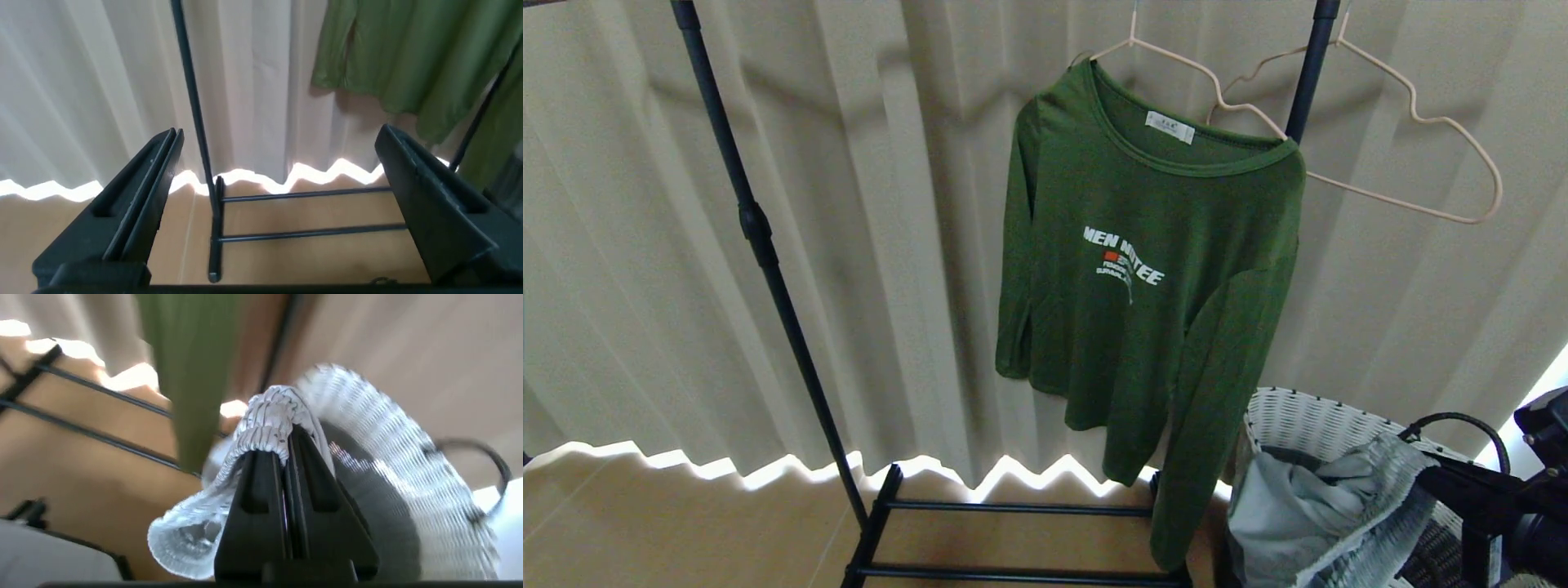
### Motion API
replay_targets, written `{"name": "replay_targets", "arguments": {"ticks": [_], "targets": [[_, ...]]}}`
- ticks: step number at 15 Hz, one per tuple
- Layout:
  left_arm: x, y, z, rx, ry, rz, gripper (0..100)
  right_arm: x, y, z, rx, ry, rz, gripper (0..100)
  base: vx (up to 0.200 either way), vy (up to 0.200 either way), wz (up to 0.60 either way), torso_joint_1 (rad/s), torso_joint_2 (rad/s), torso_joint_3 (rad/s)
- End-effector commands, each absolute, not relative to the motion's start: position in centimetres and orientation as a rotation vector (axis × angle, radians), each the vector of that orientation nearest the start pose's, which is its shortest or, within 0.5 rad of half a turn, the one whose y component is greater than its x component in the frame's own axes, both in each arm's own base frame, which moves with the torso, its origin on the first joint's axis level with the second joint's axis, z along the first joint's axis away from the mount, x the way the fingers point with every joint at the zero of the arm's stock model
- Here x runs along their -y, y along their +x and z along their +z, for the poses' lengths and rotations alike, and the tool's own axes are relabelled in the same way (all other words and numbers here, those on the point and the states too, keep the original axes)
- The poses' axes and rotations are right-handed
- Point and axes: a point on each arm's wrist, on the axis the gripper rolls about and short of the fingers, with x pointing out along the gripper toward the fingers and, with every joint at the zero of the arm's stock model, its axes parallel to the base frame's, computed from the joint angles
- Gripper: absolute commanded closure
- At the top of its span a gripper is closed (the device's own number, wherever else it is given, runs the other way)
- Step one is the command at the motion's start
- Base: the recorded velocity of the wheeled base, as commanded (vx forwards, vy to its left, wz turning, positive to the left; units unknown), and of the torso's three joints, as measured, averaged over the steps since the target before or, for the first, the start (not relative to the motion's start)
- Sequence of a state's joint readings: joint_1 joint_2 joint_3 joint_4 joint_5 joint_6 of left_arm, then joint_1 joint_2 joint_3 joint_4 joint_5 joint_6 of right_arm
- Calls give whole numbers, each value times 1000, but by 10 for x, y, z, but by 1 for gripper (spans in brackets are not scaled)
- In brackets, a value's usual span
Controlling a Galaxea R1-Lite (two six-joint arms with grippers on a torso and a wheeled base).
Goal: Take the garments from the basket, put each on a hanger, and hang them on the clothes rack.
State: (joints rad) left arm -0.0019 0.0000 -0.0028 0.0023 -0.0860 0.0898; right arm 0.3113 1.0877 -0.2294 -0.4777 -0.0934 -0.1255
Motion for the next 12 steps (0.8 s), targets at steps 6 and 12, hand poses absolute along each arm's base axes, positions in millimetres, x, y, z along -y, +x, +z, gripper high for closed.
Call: {"name": "replay_targets", "arguments": {"ticks": [6, 12], "targets": [[5, -25, 82, 49, 132, -235, 0, -62, 138, 170, -284, -184, 451, 100, 0, 0, 0, 0, 0, 0], [13, 43, 181, 0, 112, -504, 0, -100, 160, 219, -184, -5, 599, 100, 0, 0, 0, 0, 0, 0]]}}
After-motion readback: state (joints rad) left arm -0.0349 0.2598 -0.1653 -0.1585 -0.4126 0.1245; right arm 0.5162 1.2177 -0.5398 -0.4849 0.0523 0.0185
